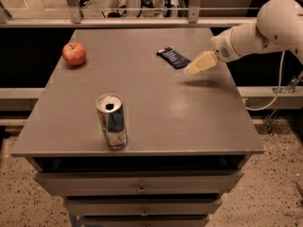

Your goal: Move rxbar blueberry near apple

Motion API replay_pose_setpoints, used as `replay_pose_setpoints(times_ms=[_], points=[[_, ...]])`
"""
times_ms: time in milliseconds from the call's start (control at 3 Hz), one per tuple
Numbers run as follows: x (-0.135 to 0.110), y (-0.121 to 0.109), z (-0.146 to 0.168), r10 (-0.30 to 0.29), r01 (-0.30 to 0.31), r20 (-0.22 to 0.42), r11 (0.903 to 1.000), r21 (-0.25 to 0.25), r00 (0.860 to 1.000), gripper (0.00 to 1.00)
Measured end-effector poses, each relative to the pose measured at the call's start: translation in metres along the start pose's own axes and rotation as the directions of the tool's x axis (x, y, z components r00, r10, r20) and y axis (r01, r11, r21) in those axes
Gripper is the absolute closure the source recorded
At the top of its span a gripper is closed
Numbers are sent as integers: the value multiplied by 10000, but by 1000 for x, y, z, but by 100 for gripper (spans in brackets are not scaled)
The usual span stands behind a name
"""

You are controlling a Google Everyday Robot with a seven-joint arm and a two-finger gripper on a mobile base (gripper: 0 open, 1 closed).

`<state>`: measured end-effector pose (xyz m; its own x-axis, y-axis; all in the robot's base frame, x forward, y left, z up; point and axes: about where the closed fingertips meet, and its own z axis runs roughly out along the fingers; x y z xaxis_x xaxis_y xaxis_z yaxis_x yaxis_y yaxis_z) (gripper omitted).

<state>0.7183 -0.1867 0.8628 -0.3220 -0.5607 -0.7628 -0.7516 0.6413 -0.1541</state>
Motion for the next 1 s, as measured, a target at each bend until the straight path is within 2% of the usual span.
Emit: replay_pose_setpoints(times_ms=[333,667,1000], points=[[-3,2,3,56,-55,229,10000,-32,9997,0],[-24,2,31,274,-261,829,9995,-167,9962,0],[-48,3,62,546,-518,1117,9983,-275,9922,0]])
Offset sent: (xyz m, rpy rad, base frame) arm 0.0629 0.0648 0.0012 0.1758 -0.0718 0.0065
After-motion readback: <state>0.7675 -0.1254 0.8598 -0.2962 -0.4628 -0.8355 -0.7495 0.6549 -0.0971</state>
